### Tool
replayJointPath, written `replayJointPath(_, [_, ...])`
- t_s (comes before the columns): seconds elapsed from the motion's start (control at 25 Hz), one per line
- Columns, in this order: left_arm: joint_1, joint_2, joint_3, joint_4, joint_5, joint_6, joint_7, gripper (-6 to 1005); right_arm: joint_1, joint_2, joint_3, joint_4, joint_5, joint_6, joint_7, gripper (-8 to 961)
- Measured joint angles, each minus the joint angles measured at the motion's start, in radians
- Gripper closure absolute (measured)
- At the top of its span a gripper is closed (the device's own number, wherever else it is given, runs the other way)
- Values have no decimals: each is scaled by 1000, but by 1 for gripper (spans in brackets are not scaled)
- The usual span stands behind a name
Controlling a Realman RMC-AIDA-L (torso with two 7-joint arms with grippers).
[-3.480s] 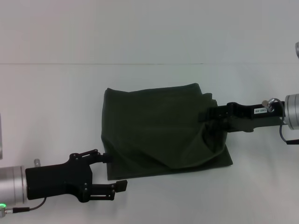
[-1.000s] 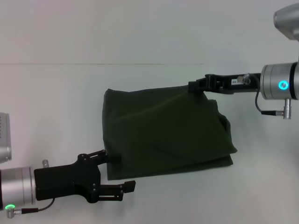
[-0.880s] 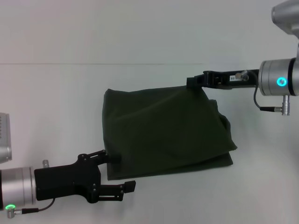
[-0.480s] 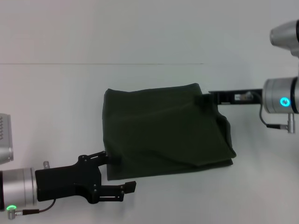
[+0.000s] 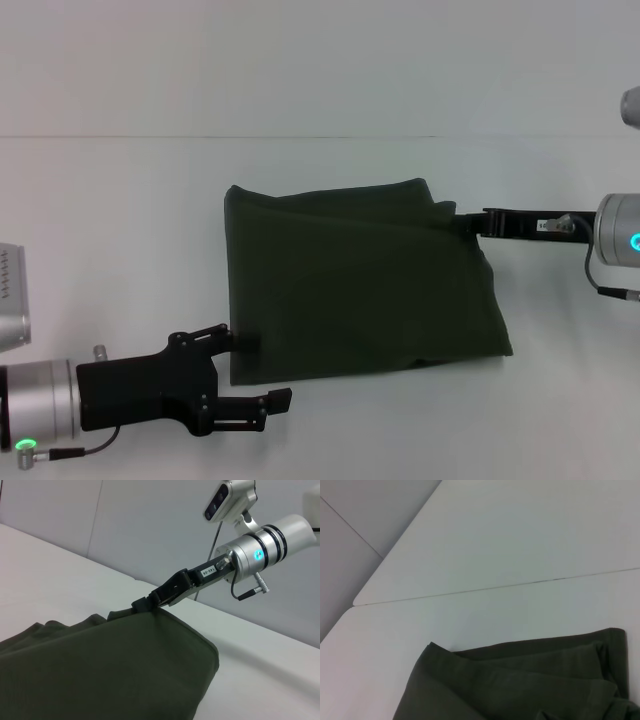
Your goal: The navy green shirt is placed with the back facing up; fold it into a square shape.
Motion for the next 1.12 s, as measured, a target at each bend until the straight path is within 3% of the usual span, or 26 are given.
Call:
replayJointPath(0.32, [-8, 0, 0, 0, 0, -13, 0, 77, 4, -6, 70, 40, 3, -29, 9, 733])
replayJointPath(0.68, [-15, 0, -7, -1, -1, -15, -1, 78, -8, -20, 263, 76, 5, -81, 11, 537])
replayJointPath(0.88, [-18, -1, -6, -1, -1, -15, -2, 78, 21, -36, 265, 123, 5, -35, 33, 284])
replayJointPath(1.12, [-16, -2, -8, -1, -3, -16, -2, 77, 69, -44, 243, 178, -4, 66, 108, 83])
